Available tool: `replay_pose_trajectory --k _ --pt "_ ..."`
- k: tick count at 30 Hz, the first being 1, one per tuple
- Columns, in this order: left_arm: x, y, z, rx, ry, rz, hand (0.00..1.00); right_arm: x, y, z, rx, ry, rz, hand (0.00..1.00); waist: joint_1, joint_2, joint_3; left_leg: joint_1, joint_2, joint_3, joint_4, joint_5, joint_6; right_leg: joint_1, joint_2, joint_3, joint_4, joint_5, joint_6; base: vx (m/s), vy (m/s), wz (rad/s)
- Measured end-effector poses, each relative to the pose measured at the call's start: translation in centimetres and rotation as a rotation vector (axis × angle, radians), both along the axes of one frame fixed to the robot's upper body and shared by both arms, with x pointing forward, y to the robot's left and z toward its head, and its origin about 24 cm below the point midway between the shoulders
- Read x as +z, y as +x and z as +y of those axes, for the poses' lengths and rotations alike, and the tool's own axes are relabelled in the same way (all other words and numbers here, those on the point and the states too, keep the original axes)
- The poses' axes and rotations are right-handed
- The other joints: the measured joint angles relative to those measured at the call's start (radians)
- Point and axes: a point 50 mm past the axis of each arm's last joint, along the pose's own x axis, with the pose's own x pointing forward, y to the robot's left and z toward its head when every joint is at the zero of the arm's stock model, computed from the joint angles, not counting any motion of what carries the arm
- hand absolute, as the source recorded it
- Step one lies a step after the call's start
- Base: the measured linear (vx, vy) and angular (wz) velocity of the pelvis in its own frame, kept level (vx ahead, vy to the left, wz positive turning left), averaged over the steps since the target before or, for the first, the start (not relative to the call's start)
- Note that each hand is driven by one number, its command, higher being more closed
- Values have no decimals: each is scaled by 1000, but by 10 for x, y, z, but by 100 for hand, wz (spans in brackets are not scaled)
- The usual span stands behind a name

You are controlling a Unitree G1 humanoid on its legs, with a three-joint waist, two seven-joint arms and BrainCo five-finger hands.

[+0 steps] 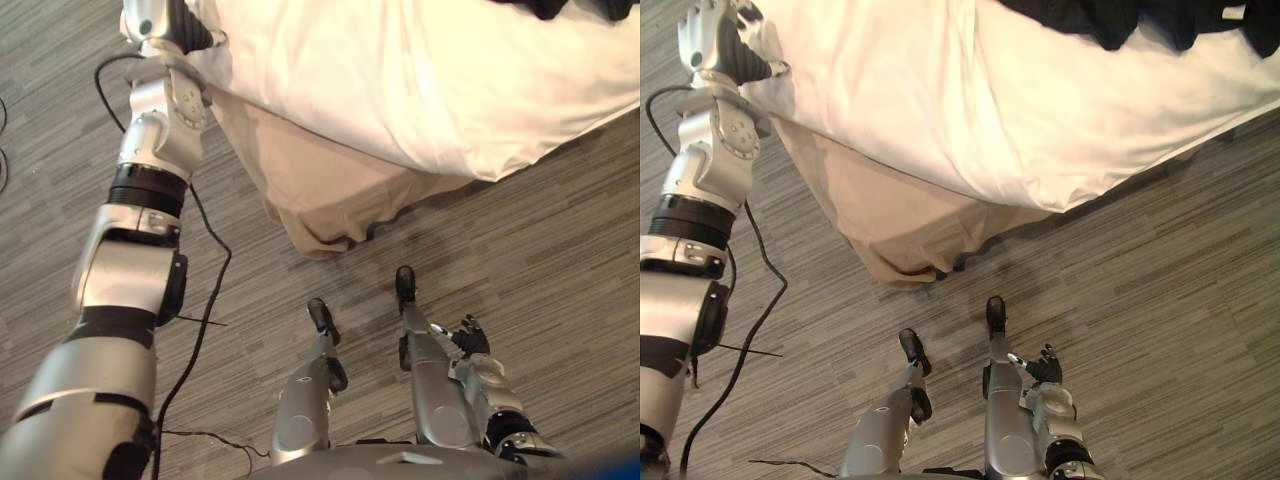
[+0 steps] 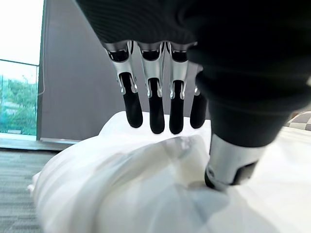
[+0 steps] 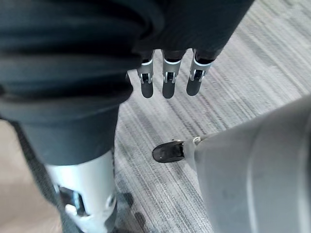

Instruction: Tidy the bed and pick cloth on bed and put in laundry

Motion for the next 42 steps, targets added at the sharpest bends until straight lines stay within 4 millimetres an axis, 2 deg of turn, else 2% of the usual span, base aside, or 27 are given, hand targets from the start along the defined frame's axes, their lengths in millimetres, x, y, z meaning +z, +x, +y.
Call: replay_pose_trajectory --k 2,4,6,9,12,20,21,24,28,34,37,39,41,42 --pt "-9 3 -5 -42 -29 42 100 1 1 1 7 -1 -3 0 19 -1 -1 12 -1 6 0 0 0 0 -2 0 20 -7 -2 -40 6 -4" --pt "-20 4 -6 -56 -34 69 100 1 2 2 8 1 -3 0 20 -3 -1 22 -1 7 0 1 1 5 -2 0 32 -12 -4 -34 -4 -1" --pt "-44 6 -8 -76 -51 142 100 -1 1 2 9 4 7 0 18 -5 -3 46 -2 7 0 1 1 24 -4 -1 45 -26 -1 -43 -11 -1" --pt "-64 8 -16 -110 -47 200 100 -5 -3 1 4 6 34 0 16 -10 -5 70 -3 -1 0 4 4 49 -6 -6 47 -30 0 -57 -13 4" --pt "-69 9 -18 -133 -37 218 100 -8 -6 1 0 9 60 0 11 -19 -10 71 -5 -9 -1 11 5 57 -10 -17 42 -29 1 -83 -15 10" --pt "-88 11 -19 -136 -7 290 100 -12 -13 -8 -9 -13 101 0 2 -20 -11 64 -8 -8 -2 17 10 72 -11 -21 -10 4 7 -23 -4 0" --pt "-89 11 -19 -134 -6 292 0 -13 -13 -8 -9 -12 102 0 -6 -20 -13 64 -8 -8 -2 17 10 74 -10 -20 -16 7 8 42 5 -3" --pt "-95 12 -17 -121 -14 311 0 -14 -14 -7 -8 -9 109 0 -18 -21 -30 64 -9 -7 -2 16 10 74 -10 -19 -19 8 8 52 5 -4" --pt "-94 13 -30 -133 -43 244 0 -18 -20 -7 -35 -2 133 0 -20 -22 -59 63 -7 -7 -2 15 8 74 -7 -16 -19 8 8 24 1 0" --pt "-55 1 -34 -129 -100 5 0 -18 -20 -3 -49 3 127 0 -11 -23 -60 60 2 -4 18 4 0 70 1 -6 -8 0 6 -20 -16 -2" --pt "-35 -12 -25 -119 -122 -110 0 -18 -20 -1 -33 -3 128 0 22 -25 -60 2 35 -12 195 -80 0 57 15 10 37 -33 -1 -17 -61 -22" --pt "-21 -26 -20 -116 -110 -198 0 -17 -18 3 -5 -15 124 0 26 -32 -57 -70 52 -108 348 -94 4 67 19 23 38 -43 -15 -14 -174 -3" --pt "-10 -35 -18 -114 -129 -263 0 -15 -15 7 4 -13 113 0 46 -46 -48 -126 59 -208 468 -112 0 83 21 38 38 -49 -29 -3 -100 -15" --pt "-7 -39 -17 -111 -138 -287 0 -14 -12 10 19 -16 103 0 60 -50 -46 -139 58 -265 493 -162 -7 94 29 48 37 -51 -35 -3 13 -40"
